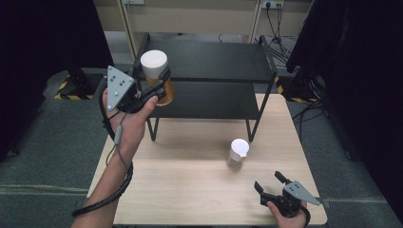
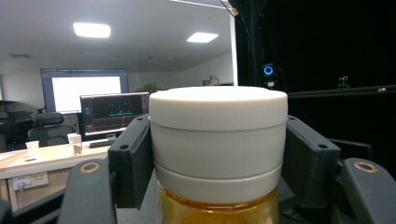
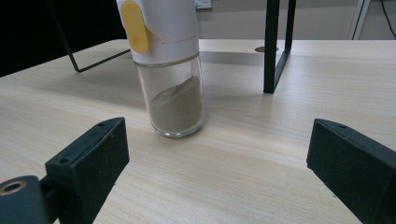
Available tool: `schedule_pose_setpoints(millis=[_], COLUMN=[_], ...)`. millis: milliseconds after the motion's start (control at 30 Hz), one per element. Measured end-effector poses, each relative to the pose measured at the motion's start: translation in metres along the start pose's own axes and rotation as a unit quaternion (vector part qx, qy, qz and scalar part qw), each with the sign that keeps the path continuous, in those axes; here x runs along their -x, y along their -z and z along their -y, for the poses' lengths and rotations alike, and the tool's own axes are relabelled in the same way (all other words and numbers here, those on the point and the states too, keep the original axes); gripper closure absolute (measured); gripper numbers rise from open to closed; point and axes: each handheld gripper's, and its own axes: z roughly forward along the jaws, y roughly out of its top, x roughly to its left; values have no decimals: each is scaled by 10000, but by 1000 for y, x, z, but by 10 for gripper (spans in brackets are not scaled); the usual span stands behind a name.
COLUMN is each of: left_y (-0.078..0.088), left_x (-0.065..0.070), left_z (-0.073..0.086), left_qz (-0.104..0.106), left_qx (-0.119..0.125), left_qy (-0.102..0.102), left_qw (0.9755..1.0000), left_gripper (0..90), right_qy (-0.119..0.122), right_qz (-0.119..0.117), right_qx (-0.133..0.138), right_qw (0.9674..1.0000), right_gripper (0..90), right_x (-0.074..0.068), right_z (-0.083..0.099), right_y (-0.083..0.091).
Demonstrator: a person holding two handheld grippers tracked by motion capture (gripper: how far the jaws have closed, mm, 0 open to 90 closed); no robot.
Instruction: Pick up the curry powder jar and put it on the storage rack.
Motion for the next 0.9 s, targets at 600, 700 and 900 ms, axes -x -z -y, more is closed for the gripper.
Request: schedule_pose_setpoints(millis=[600, 700, 900], left_y=[-26, -31, -42], left_x=[-9, -9, -13], left_z=[-25, -28, -33], left_qz=[-112, -135, -179], left_qx=[-96, -118, -158], left_qy=[-36, -36, -35], left_qw=[9999, 9998, 9997], left_gripper=[336, 336, 336], right_qy=[-26, -22, -39], right_qz=[-25, -29, -32], right_qx=[2, -5, 0], right_qw=[10000, 10000, 10000], right_gripper=[58, 58, 58], right_x=[1, 1, 2], right_z=[0, 0, 0], right_y=[0, 0, 0])
